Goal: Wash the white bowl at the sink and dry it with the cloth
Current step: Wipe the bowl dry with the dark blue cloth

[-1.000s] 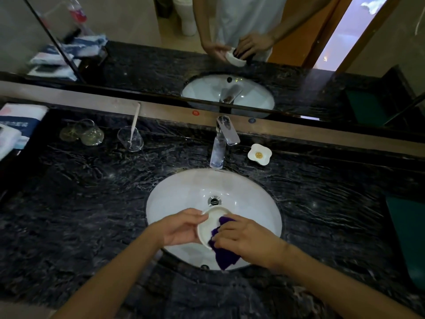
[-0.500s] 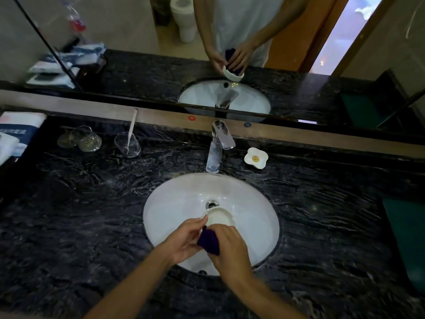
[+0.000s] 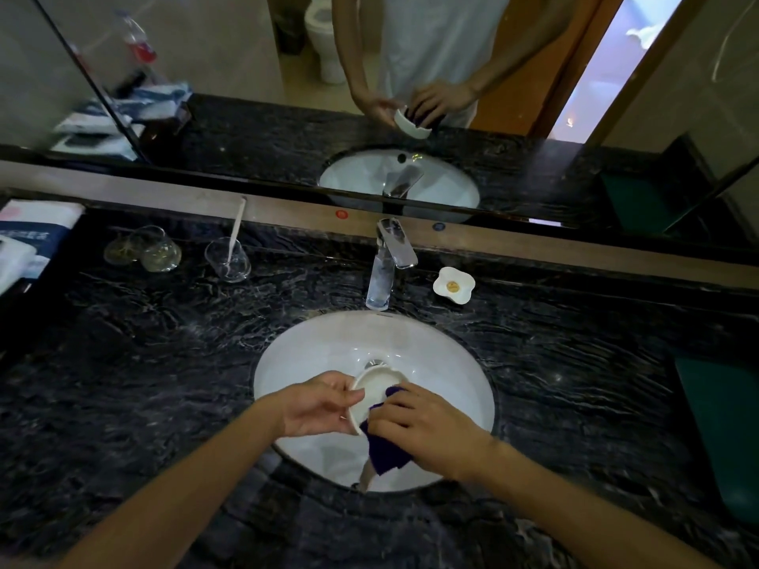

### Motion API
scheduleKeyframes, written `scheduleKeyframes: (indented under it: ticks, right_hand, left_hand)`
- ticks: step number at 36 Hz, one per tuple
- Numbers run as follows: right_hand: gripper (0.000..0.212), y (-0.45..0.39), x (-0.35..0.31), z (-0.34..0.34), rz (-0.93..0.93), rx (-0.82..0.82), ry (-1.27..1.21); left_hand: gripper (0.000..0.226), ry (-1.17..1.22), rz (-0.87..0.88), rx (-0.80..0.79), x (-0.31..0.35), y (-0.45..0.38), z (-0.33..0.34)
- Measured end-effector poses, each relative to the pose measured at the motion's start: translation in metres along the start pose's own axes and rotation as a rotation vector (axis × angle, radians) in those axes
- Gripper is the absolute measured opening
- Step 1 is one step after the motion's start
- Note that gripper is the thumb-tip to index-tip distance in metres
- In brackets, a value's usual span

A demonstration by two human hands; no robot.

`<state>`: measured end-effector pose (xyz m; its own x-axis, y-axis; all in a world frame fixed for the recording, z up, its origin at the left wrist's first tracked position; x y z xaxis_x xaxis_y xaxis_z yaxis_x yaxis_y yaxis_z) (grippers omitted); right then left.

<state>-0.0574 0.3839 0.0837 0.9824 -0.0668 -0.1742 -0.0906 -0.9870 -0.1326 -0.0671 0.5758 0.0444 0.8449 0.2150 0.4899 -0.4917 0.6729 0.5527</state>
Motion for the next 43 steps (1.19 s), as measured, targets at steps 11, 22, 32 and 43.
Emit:
scheduleKeyframes:
  ticks: [11,22,32,43]
  right_hand:
    - [0.052,-0.017,-0.041,0.024,0.842,0.127,-0.404]
    - [0.066,-0.004,-0.021,-0.003,0.09,-0.056,-0.222]
    - [0.05,-0.006,-0.023,-0.004,0.488,0.114,-0.649]
    - [0.031,0.02,-0.001,-0.019,0.966,0.511,-0.741]
  left_hand:
    - [0.042,0.269,0.189,0.303,-0.056,-0.006,0.011]
    - [0.051,0.189,0.156,0.052,-0.036,0.018,0.014]
    - [0.05,0.258,0.236,0.205,-0.047,0.01,0.018]
    - [0.07,0.262,0.223,0.177,-0.053,0.007,0.024]
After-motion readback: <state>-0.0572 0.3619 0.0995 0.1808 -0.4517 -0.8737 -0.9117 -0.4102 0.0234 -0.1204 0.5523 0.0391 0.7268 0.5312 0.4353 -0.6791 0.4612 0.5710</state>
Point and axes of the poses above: each hand's wrist, its own y-axis away from the middle knuckle, its own z-axis out of the palm, x = y × z, the point moved 3 cm from there along -y, towards the middle knuckle, and after that the axes turned 8 degrees about -z, right-handed, at the moved point
